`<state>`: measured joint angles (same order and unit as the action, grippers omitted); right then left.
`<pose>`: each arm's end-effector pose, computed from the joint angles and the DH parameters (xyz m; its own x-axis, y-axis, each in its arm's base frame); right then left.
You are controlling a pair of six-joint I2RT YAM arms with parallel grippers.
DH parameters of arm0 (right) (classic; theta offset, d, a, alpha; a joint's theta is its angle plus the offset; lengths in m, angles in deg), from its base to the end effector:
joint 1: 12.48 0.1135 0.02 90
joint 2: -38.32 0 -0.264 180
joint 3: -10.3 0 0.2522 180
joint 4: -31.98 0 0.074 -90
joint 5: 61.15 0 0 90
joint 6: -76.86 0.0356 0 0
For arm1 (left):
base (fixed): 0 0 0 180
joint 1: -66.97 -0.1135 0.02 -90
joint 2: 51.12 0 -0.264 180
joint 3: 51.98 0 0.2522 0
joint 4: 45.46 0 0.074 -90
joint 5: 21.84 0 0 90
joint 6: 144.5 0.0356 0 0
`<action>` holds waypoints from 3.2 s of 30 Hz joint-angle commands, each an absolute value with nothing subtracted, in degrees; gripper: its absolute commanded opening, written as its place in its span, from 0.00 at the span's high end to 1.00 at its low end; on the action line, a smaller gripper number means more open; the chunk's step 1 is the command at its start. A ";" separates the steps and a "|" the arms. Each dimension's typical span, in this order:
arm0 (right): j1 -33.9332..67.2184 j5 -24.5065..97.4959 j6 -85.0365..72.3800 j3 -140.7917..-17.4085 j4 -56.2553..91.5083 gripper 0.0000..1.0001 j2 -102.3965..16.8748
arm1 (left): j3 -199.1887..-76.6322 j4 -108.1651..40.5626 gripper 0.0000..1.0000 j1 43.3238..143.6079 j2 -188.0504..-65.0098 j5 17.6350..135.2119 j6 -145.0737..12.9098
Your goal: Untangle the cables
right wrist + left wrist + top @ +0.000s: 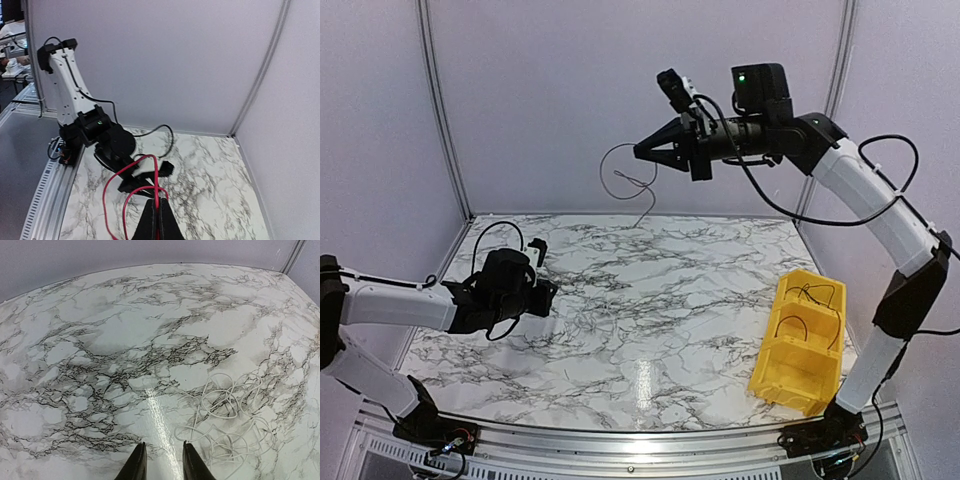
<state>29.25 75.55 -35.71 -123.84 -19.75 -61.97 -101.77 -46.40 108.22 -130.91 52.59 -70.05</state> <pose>0.2591 0.2658 0.4835 0.1620 -0.2082 -0.9646 -0.9868 -0.0315 -0.1589 0.2215 -0.1816 0.1946 -0.4748 0.0729 -0.8771 0.3441 0.9326 -0.1087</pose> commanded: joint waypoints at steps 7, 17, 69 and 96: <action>11.17 71.67 -38.93 -100.10 -19.00 1.00 -47.13 | -112.44 -36.46 0.57 108.09 -128.26 58.11 -74.80; -0.84 58.11 -46.01 -76.60 -22.98 1.00 -28.34 | -126.99 -28.35 0.07 107.48 -130.64 42.91 -80.88; 10.25 65.65 -48.43 -70.08 -15.08 0.65 -37.22 | -132.74 2.87 0.26 95.81 -113.04 57.81 -67.78; 29.42 54.74 -50.65 -74.70 -13.58 0.65 -59.13 | -100.94 -39.51 0.38 101.23 -125.37 75.38 -80.66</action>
